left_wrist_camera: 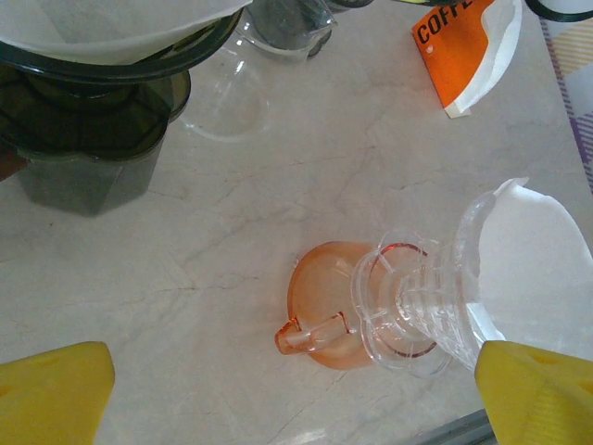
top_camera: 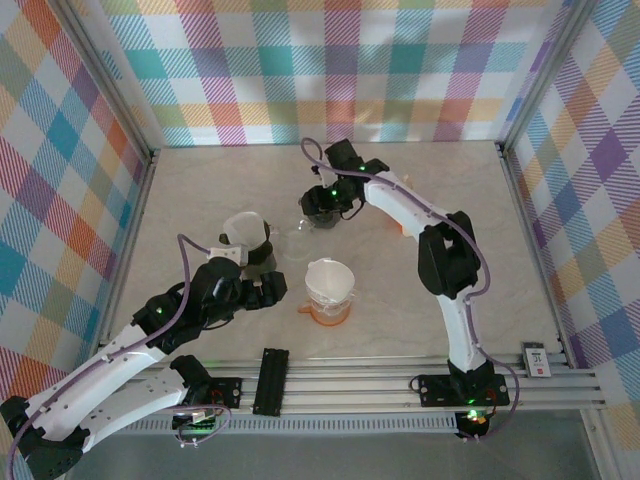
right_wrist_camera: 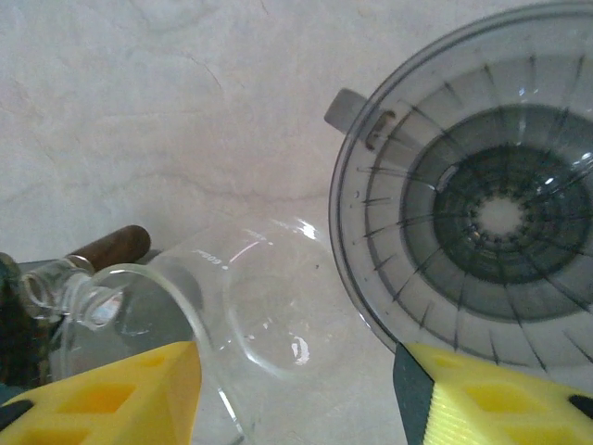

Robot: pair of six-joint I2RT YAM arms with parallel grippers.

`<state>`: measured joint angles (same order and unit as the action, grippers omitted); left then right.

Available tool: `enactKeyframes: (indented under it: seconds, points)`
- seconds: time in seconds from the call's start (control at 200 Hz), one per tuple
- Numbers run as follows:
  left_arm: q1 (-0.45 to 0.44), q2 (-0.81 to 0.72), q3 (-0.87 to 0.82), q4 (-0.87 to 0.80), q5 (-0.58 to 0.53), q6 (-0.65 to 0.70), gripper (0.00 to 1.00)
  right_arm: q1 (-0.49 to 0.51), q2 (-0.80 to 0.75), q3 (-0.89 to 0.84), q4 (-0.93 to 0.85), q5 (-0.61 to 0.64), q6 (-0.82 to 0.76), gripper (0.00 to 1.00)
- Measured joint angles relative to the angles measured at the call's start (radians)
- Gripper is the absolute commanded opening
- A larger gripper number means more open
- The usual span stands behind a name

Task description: Place the coffee filter in the dripper

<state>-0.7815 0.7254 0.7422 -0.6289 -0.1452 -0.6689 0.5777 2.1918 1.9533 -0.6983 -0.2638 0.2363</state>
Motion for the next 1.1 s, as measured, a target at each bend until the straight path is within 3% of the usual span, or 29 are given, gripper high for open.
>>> enactKeyframes:
  seconds: [0.265, 0.53, 1.1]
  points:
    - [0.0, 0.013, 0.0, 0.0, -0.006, 0.0, 1.0, 0.019, 0.019, 0.022, -0.022, -0.003, -0.026, 0.53]
    - [0.0, 0.013, 0.0, 0.0, -0.006, 0.0, 1.0, 0.039, 0.021, 0.022, -0.024, 0.001, -0.04, 0.54]
    - [0.0, 0.013, 0.0, 0.0, -0.006, 0.0, 1.0, 0.055, 0.023, 0.022, -0.029, 0.034, -0.047, 0.29]
